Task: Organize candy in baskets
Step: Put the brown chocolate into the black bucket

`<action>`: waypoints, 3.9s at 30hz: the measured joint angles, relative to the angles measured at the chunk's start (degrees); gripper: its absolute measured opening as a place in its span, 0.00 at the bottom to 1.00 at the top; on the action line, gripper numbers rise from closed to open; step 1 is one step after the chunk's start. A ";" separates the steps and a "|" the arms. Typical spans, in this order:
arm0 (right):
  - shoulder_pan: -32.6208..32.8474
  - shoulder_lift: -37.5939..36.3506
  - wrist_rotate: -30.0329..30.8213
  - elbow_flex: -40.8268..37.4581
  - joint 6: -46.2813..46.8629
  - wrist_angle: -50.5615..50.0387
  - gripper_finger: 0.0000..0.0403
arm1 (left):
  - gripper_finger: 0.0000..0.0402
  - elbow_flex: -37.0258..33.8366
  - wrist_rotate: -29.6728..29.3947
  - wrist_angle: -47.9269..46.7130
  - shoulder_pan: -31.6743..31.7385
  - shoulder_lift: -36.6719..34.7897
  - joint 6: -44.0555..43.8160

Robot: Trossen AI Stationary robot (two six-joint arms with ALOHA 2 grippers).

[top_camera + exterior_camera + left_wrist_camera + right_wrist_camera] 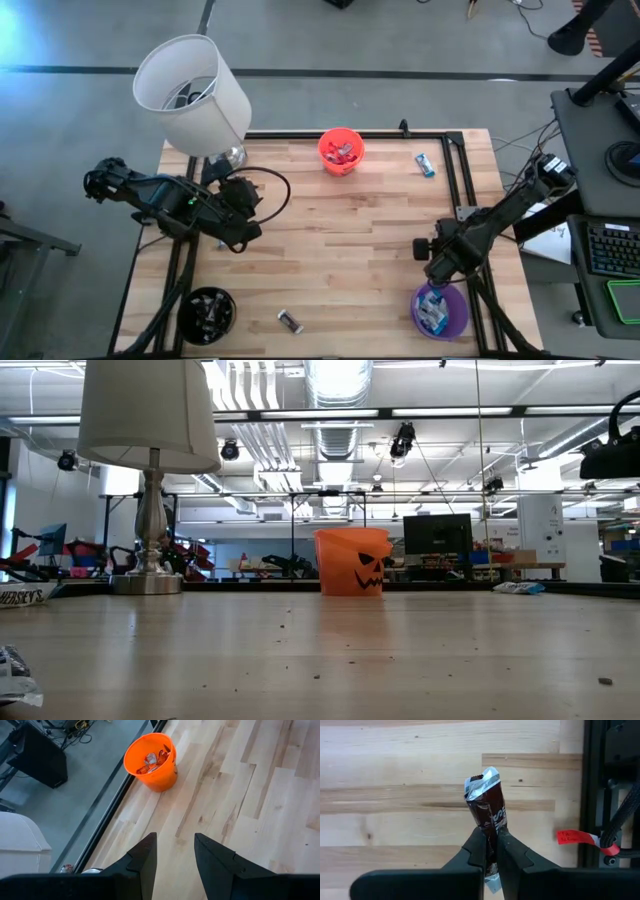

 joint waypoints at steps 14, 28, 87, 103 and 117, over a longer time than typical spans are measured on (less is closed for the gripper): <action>-0.13 0.04 16.76 9.87 -3.42 -0.13 0.04 | 0.28 0.00 0.00 -0.07 0.00 0.00 0.00; -8.66 6.11 23.75 25.98 -29.20 0.08 0.04 | 0.28 0.00 0.06 -0.01 -0.02 0.00 1.91; -15.21 9.60 12.51 49.37 -101.39 28.34 0.04 | 0.39 0.00 18.32 62.01 2.71 14.97 15.07; -15.28 9.88 12.24 49.33 -102.79 27.98 0.04 | 0.31 0.00 23.02 63.52 4.63 14.95 19.56; -15.37 9.88 12.90 49.26 -102.86 27.91 0.11 | 0.03 0.00 23.18 63.33 4.63 14.95 21.11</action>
